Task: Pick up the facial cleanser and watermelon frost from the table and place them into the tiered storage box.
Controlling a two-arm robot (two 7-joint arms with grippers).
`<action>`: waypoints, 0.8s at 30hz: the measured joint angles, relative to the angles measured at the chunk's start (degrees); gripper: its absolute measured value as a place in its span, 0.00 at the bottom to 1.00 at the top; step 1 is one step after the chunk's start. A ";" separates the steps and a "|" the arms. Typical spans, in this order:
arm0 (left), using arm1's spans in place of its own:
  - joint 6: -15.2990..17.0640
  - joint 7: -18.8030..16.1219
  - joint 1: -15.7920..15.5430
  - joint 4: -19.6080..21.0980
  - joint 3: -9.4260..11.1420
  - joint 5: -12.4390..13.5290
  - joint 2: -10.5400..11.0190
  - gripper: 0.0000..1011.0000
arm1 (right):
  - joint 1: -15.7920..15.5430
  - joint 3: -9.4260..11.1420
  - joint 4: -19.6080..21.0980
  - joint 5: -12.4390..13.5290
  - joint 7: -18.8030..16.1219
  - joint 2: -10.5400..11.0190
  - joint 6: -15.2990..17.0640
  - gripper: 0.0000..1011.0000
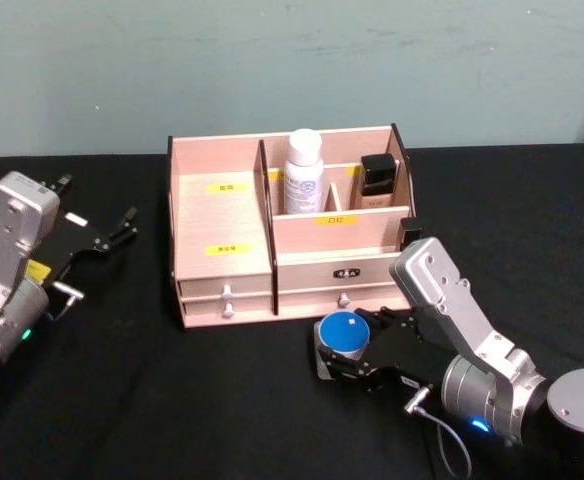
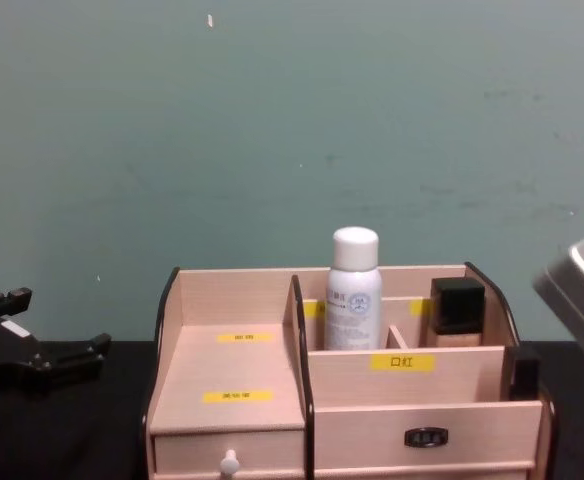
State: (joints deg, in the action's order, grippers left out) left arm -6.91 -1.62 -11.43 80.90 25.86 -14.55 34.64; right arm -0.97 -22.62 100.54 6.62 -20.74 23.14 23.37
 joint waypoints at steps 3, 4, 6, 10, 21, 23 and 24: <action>0.00 0.00 0.00 0.00 0.00 0.00 0.00 0.99 | 0.00 0.00 0.00 0.02 0.02 0.00 0.00 0.72; 0.00 0.00 0.00 0.00 0.00 0.00 0.00 0.99 | 0.00 0.00 0.00 0.02 0.02 0.00 0.00 0.72; 0.00 0.00 0.00 0.00 0.00 0.00 0.00 0.99 | 0.00 0.00 0.00 0.03 0.01 0.00 0.00 0.72; 0.00 0.00 0.00 0.00 0.00 0.00 0.00 0.99 | -0.05 0.05 0.00 0.09 -0.03 -0.01 -0.10 0.72; 0.00 0.00 0.00 0.00 0.00 0.00 0.00 0.99 | -0.47 0.65 3.62 0.49 -0.77 1.10 -0.02 0.72; 0.00 0.00 0.00 0.00 0.00 0.00 0.00 0.99 | -0.51 0.79 4.95 0.80 -0.96 1.28 0.45 0.72; 0.00 0.00 0.00 0.00 0.00 0.00 0.00 0.99 | -0.49 0.82 5.43 0.93 -1.03 1.31 0.70 0.72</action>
State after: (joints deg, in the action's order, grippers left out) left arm -6.91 -1.62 -11.43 80.90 25.86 -14.55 34.65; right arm -1.46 -21.80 105.97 7.55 -21.78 24.45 24.07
